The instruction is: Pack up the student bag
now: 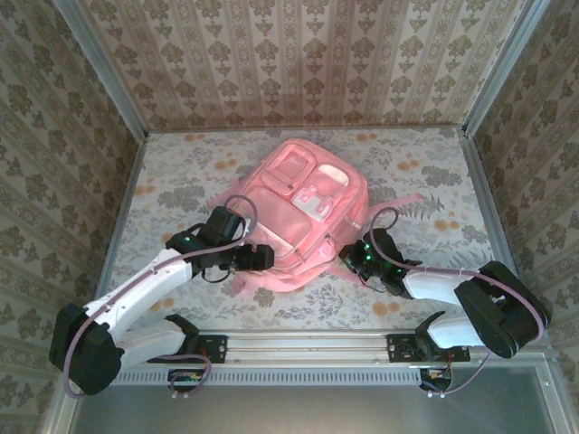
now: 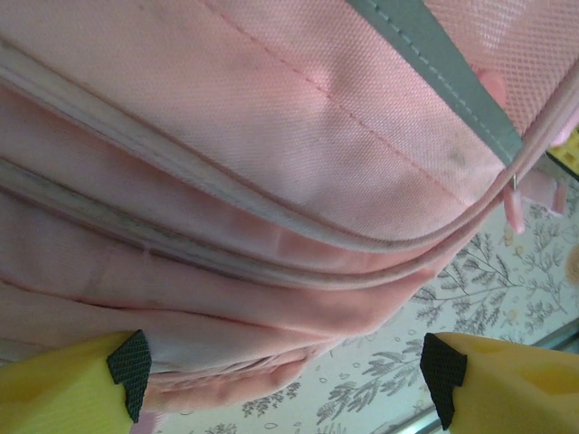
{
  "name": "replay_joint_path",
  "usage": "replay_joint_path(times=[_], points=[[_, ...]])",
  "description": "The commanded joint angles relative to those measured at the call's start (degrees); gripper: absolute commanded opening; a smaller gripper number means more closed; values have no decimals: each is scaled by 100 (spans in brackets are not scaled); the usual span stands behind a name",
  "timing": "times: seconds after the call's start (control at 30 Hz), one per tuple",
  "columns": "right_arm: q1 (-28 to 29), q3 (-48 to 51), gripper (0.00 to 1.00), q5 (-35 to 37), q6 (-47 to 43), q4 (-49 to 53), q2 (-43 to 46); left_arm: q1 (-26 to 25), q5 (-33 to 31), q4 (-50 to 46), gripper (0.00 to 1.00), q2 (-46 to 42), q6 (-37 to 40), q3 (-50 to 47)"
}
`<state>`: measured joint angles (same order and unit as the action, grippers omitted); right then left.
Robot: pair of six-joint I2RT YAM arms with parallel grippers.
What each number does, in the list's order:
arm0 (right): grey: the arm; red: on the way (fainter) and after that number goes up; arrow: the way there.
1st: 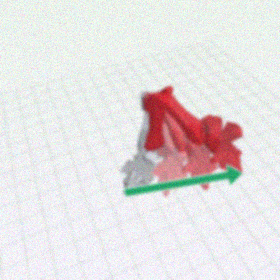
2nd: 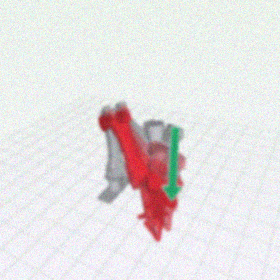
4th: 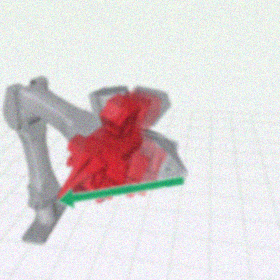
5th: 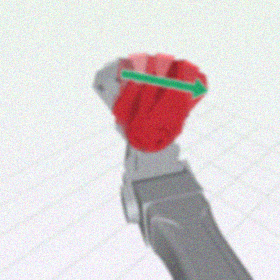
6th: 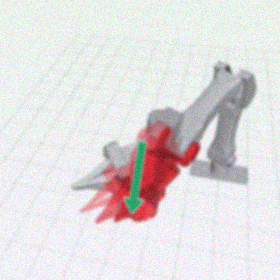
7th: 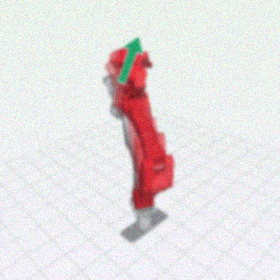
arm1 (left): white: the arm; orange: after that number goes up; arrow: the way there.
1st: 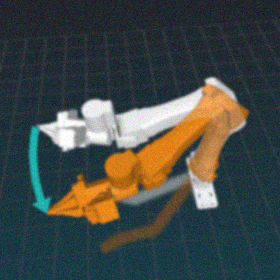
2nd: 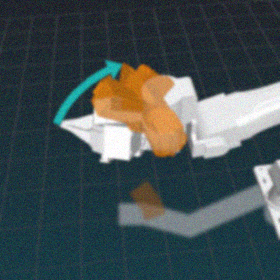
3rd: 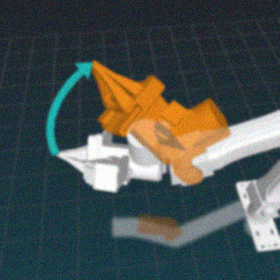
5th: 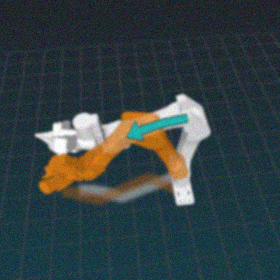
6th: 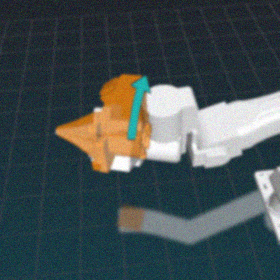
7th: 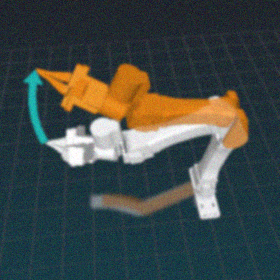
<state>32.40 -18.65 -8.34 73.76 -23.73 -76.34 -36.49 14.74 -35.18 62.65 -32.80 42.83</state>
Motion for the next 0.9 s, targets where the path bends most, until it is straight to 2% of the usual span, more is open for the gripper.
replay_joint_path(times=[0.0, 0.1, 0.27, 0.47, 0.53, 0.6, 0.67, 0.73, 0.87], points=[[429, -309, 0, 31, -194, 74, 88, 81, 14, 257, 89, 173, -43, -95], [772, -542, 0, -177, -352, 99, -116, 85, 73, 435, 88, 426, -34, -50], [1243, -1139, 0, -977, -970, 202, -756, 89, 76, 649, 88, 959, 26, 182], [1500, -1679, 19, -1530, -1091, -95, -1458, 45, 304, 952, 82, 1400, -63, 375], [1500, -1737, 26, -1648, -1162, -187, -1375, 50, 264, 914, 81, 1399, -42, 402], [1461, -1768, 35, -1428, -1511, 353, -909, 87, 147, 744, 81, 1311, 38, 449], [1427, -1916, 44, -1006, -2129, 1373, -260, 148, -5, 546, 81, 1173, 104, 480], [1322, -2178, 56, -463, -2724, 2550, 408, 248, -123, 407, 81, 980, 115, 465], [667, -2765, 64, 255, -3286, 4243, 954, 457, -230, 152, 81, 601, 116, 455]])
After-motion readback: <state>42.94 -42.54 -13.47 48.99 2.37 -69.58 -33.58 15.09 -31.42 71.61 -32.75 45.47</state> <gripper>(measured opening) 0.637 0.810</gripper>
